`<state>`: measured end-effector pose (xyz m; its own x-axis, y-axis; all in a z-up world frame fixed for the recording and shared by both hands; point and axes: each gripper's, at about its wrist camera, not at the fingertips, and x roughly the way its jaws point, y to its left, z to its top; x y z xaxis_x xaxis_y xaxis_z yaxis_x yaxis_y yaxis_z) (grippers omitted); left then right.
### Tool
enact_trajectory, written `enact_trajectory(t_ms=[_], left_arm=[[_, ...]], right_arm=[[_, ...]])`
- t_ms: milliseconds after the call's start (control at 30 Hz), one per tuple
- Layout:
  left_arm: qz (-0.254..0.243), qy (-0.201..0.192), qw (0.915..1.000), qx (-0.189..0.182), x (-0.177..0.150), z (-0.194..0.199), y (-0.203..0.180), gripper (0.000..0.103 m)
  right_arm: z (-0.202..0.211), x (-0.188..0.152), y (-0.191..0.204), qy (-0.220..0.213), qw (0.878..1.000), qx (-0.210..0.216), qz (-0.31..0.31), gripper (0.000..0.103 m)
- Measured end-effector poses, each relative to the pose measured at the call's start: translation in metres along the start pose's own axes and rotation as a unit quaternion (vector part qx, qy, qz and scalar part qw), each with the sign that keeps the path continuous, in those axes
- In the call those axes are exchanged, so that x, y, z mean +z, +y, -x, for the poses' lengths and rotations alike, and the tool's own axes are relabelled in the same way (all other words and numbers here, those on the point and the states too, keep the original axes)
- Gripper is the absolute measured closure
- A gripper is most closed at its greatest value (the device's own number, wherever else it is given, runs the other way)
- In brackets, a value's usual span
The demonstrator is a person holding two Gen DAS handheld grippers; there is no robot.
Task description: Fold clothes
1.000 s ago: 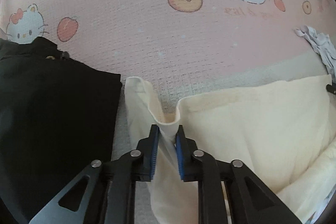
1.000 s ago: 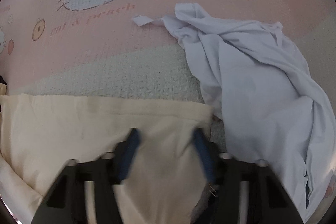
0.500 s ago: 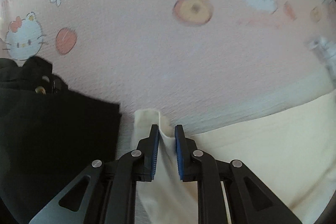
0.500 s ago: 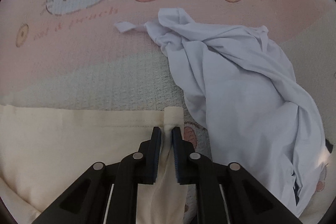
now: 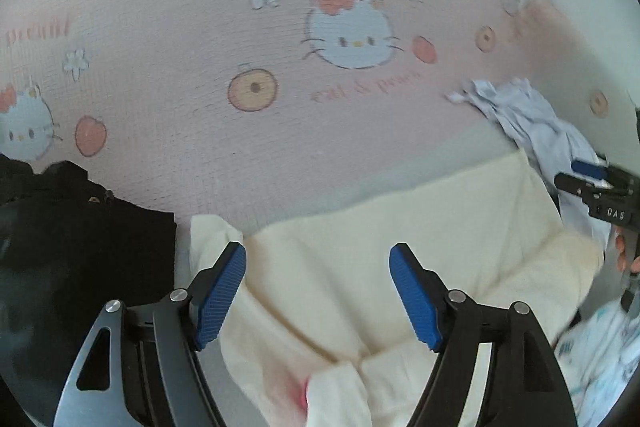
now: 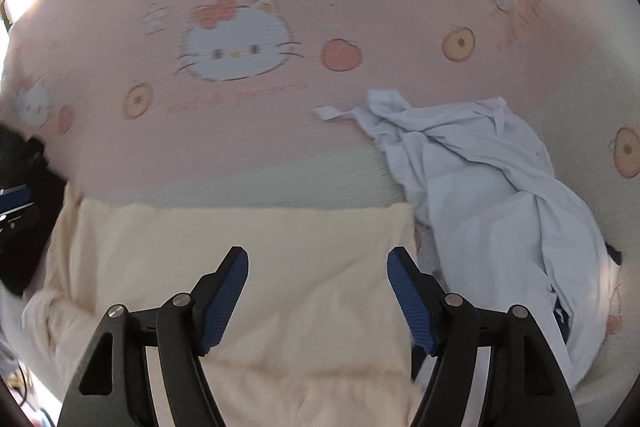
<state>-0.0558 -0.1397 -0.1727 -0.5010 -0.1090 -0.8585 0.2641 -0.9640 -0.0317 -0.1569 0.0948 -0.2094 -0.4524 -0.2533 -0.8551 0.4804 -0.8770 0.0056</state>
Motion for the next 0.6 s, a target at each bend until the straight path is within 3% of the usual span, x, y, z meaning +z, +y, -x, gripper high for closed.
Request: enact_trajectory(t_ms=[200,367,600], left_arm=[[-0.043,-0.021,0.9988,-0.012,-0.017,0.031,-0.018,0.030],[-0.078,-0.026,0.9966,-0.002,-0.034,0.048,-0.043,0.030],[-0.096,0.007,0.9948,-0.033,-0.055,0.043,-0.068,0.030]], right_arm=[[0.040,-0.026,0.028,-0.008,0.999,-0.002,0.054,0.031],[0.073,-0.044,0.051,-0.023,0.992,-0.013,0.123,0.031],[0.094,-0.069,0.082,-0.024,0.980,-0.038,0.193,0.031]])
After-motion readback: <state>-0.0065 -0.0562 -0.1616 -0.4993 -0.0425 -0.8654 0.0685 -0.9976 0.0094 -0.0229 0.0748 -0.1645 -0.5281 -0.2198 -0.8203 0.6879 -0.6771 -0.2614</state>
